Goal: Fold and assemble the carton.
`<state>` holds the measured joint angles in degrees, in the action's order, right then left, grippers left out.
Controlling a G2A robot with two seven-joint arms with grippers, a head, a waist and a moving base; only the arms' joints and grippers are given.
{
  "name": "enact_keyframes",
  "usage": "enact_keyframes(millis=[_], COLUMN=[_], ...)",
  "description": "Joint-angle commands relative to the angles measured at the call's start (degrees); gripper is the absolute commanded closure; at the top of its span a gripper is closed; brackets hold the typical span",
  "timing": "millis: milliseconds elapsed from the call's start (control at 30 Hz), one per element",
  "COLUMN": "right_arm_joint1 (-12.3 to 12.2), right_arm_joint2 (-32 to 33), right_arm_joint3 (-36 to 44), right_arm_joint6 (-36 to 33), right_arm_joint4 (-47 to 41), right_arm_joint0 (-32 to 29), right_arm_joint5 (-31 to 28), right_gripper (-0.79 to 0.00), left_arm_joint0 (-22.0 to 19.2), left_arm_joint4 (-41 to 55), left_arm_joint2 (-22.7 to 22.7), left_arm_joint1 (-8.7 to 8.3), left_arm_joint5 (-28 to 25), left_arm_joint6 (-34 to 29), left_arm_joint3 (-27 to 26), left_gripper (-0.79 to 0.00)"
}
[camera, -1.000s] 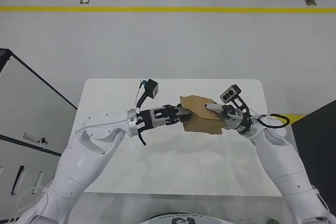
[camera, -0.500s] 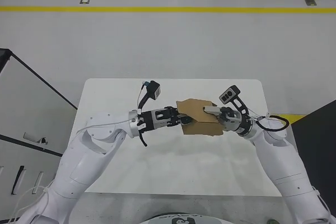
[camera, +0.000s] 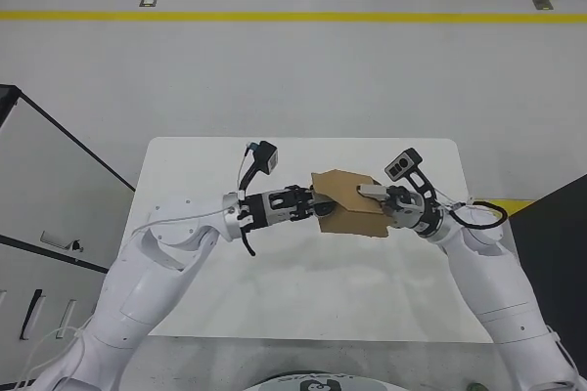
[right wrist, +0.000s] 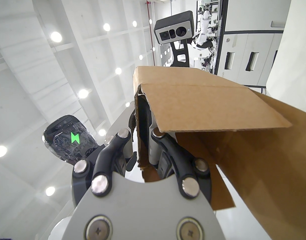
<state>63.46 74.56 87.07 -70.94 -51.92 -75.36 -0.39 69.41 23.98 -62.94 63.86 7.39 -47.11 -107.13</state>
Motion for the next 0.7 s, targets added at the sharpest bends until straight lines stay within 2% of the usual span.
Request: enact_keyframes(millis=[0, 400, 667], right_arm_joint1=[0.0, -0.2, -0.1], right_arm_joint2=[-0.2, 1.2, 0.3], right_arm_joint3=[0.0, 0.0, 0.9], right_arm_joint6=[-0.1, 0.3, 0.4], right_arm_joint4=[-0.3, 0.0, 0.2], right_arm_joint0=[0.0, -0.3, -0.5], right_arm_joint5=[0.2, 0.3, 0.6], right_gripper=[0.000, 0.000, 0.000], left_arm_joint0=[-0.1, 0.5, 0.4], left_arm_joint4=[0.0, 0.0, 0.2], left_arm_joint2=[0.3, -1.5, -0.4], left_arm_joint1=[0.05, -0.23, -0.12], left_arm_joint5=[0.0, -0.2, 0.0], left_arm_joint6=[0.0, 0.1, -0.4], left_arm_joint3=[0.1, -0.2, -0.2], left_gripper=[0.000, 0.000, 0.000])
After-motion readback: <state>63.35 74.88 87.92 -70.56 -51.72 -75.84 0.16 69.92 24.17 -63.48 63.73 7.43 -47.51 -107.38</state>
